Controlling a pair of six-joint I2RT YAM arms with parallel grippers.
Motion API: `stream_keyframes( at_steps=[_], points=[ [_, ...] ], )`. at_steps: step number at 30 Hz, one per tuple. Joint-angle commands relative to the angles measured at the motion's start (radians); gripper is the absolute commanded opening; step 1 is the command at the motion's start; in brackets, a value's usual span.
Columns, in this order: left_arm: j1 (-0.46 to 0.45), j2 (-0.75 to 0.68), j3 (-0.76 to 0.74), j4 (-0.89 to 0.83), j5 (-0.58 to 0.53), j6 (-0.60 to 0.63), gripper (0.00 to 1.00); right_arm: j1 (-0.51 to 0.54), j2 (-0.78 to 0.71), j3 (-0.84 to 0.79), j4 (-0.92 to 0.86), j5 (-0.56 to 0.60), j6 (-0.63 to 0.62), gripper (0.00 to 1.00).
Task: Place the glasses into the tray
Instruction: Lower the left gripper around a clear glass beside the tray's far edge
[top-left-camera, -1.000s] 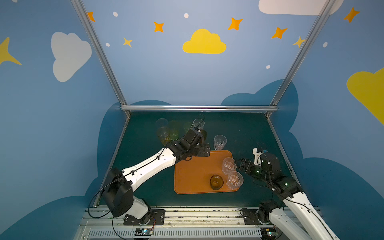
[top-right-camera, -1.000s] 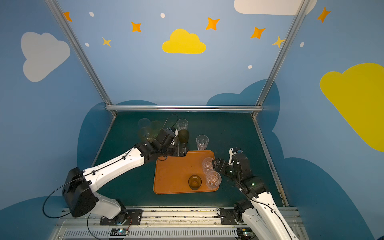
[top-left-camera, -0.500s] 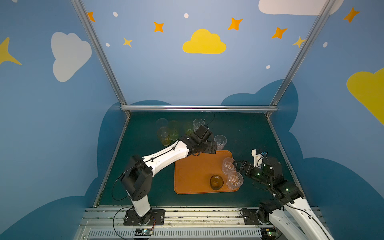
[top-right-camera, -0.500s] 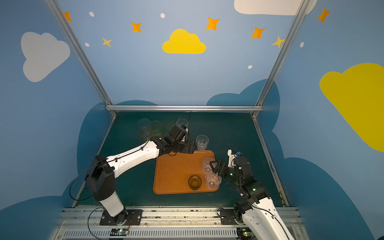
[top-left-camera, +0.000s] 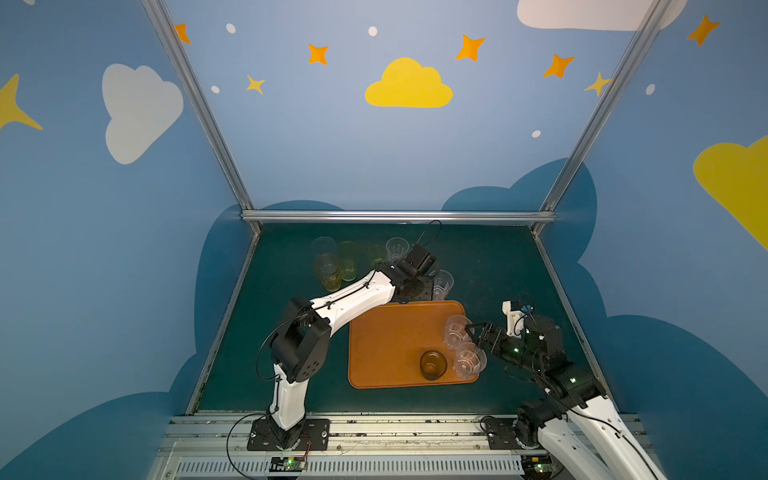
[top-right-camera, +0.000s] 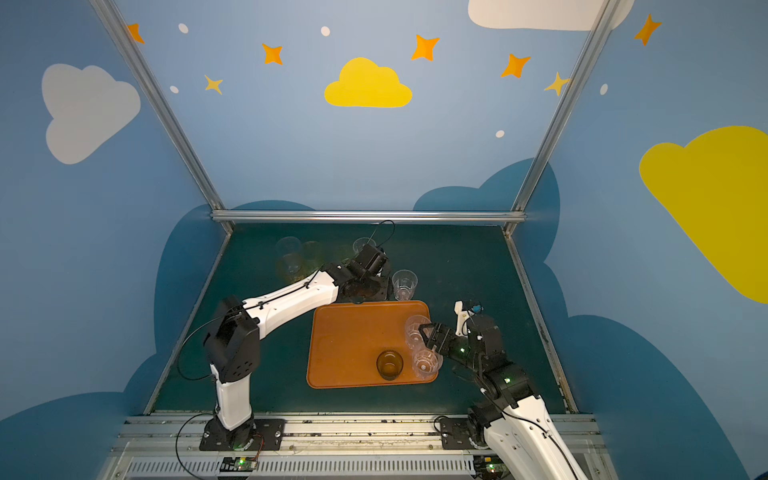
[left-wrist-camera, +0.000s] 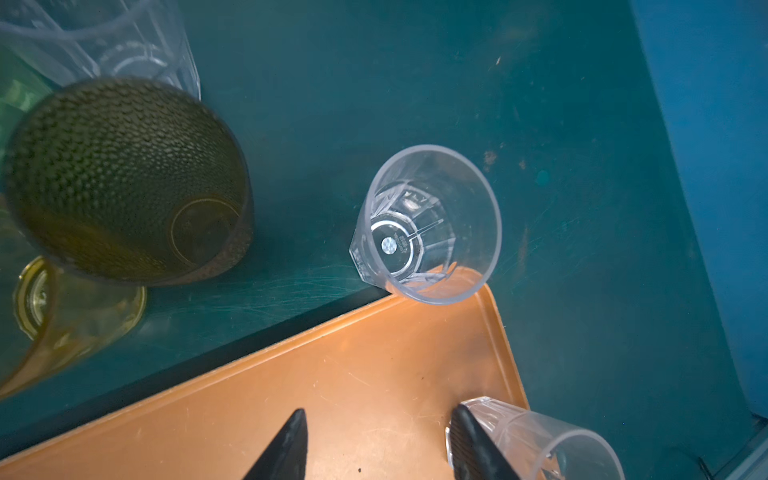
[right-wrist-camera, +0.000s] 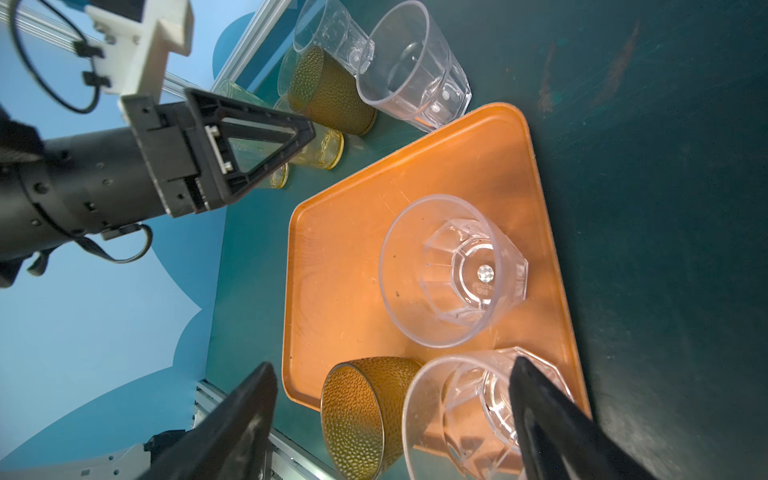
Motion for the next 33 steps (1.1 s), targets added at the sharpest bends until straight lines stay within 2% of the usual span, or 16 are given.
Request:
stream_keyframes(
  at_steps=[1, 6, 13, 18, 28, 33],
  points=[
    [0.005, 0.038, 0.063, -0.066, -0.02, -0.029, 0.51, -0.004, -0.017, -0.008, -0.029, 0.02, -0.001, 0.86],
    [0.01, 0.072, 0.109, -0.066, -0.024, -0.039, 0.51, -0.005, -0.038, -0.012, -0.046, 0.035, -0.001, 0.86],
    [0.021, 0.128, 0.171, -0.082, -0.053, -0.053, 0.43, -0.004, -0.057, -0.014, -0.072, 0.051, -0.003, 0.86],
    [0.027, 0.17, 0.219, -0.104, -0.069, -0.044, 0.43, -0.004, -0.058, -0.013, -0.076, 0.061, -0.003, 0.86],
    [0.031, 0.24, 0.304, -0.129, -0.048, -0.018, 0.4, -0.004, -0.057, -0.014, -0.087, 0.075, -0.003, 0.86],
    [0.033, 0.271, 0.333, -0.146, -0.038, -0.007, 0.34, -0.004, -0.062, -0.016, -0.094, 0.081, 0.0, 0.86]
  ],
)
